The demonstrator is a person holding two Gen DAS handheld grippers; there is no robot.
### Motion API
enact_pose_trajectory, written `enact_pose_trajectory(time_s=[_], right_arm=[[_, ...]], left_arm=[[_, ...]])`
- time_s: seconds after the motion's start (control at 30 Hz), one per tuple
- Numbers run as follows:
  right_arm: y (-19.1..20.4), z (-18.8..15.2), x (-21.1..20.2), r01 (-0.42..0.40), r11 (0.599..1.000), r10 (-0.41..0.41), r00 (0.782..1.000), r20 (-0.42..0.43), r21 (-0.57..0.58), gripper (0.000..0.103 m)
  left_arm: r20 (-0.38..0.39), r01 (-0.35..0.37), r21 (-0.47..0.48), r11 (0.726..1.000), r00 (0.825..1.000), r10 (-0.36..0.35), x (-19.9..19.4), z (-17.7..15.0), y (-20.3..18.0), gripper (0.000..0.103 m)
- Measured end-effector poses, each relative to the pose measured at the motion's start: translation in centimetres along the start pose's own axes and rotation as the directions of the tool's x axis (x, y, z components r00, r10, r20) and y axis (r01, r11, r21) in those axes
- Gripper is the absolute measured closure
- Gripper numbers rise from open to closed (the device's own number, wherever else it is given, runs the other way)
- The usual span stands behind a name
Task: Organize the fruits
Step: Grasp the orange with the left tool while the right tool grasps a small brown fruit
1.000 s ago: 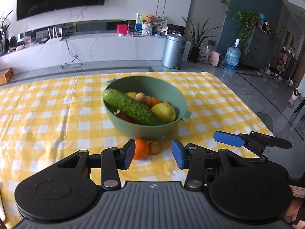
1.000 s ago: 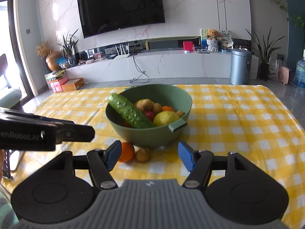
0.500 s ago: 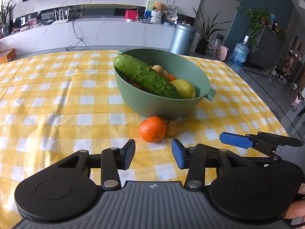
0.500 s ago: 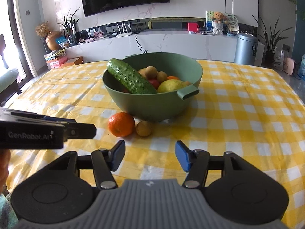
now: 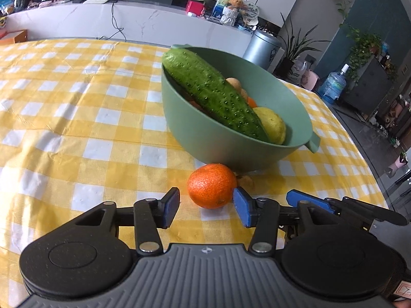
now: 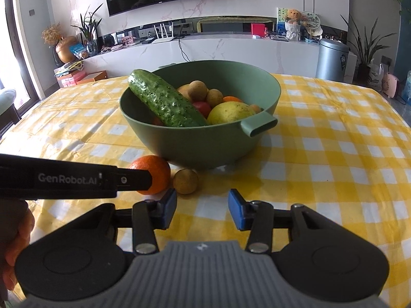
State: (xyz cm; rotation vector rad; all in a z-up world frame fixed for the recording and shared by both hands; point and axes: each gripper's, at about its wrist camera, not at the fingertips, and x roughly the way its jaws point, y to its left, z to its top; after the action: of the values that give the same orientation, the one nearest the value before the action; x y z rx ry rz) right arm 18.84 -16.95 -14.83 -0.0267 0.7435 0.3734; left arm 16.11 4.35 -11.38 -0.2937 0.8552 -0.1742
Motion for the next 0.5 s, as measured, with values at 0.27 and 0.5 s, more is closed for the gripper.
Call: enact_pose_trajectory(time_s=[0.27,0.5], right_arm=[[0.8,-0.1,1.5,-0.007,0.999,0.007,1.000,-0.017,-0.048,0.061],[1.0,-0.2,2.1,-0.017,0.997,0.016,1.000,-0.014,-0.076,0.061]], left_arm=[[-0.001,0.036,-0.024,0.999,0.999,-0.036,1.0,0.2,0.1,0.043],[-0.005,0.058,-0.033,0.998,0.998,-0.059,1.6,0.5,0.5,0.050]])
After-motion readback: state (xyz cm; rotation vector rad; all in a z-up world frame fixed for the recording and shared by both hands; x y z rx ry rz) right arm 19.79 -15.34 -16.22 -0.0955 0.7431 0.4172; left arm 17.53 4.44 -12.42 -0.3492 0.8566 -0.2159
